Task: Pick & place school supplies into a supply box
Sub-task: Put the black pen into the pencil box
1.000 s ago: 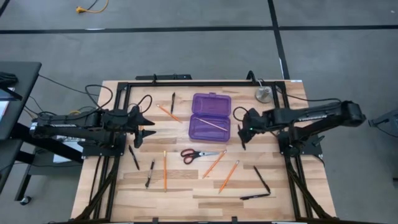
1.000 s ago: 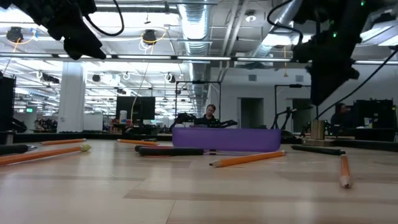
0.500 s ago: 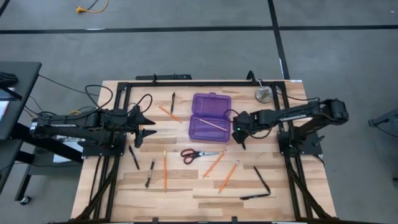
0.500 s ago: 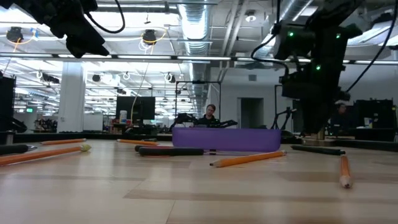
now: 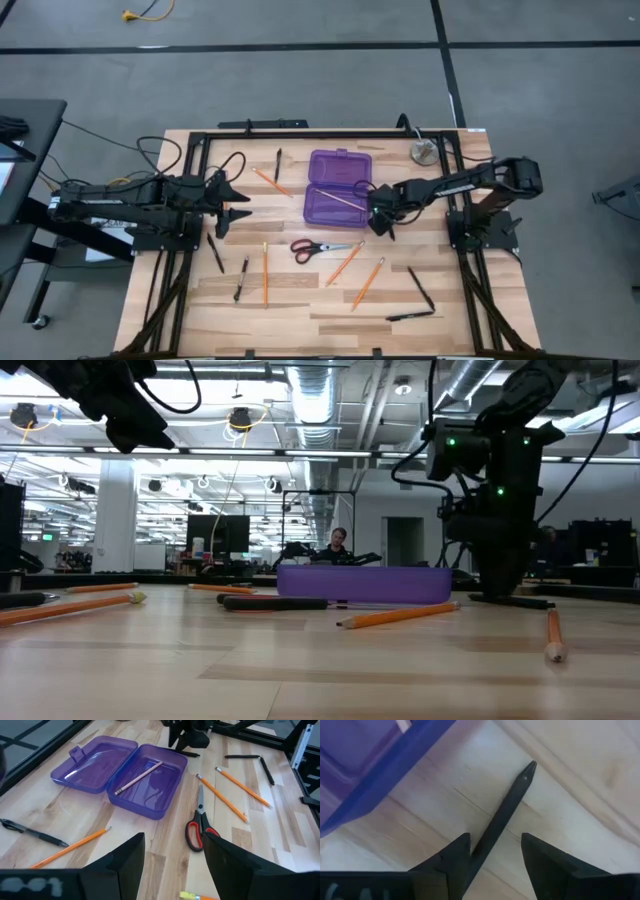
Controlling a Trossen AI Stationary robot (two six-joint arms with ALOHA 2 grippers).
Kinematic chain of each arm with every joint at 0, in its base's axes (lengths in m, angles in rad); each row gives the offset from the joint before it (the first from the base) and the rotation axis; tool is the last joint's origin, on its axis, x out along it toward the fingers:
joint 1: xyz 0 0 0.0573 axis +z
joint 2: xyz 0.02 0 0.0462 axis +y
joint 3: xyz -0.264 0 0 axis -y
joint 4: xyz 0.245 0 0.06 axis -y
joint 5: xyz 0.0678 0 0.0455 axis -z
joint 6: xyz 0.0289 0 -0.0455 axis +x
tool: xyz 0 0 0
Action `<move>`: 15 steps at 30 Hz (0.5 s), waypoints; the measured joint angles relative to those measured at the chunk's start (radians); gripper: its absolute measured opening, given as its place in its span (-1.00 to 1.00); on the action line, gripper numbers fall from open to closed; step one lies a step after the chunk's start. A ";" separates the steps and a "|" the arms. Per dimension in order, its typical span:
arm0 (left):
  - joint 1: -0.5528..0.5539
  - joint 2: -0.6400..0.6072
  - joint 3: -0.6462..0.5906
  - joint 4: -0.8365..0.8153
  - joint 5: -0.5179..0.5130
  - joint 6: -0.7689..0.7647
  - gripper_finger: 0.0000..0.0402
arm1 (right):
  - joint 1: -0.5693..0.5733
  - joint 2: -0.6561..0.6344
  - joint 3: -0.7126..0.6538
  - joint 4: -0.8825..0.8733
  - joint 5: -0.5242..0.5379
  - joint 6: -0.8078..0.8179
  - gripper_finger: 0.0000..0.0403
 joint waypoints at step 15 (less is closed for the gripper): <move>0.000 0.000 0.000 0.000 0.001 -0.003 -0.05 | 0.000 0.040 0.002 0.008 -0.007 0.008 -0.50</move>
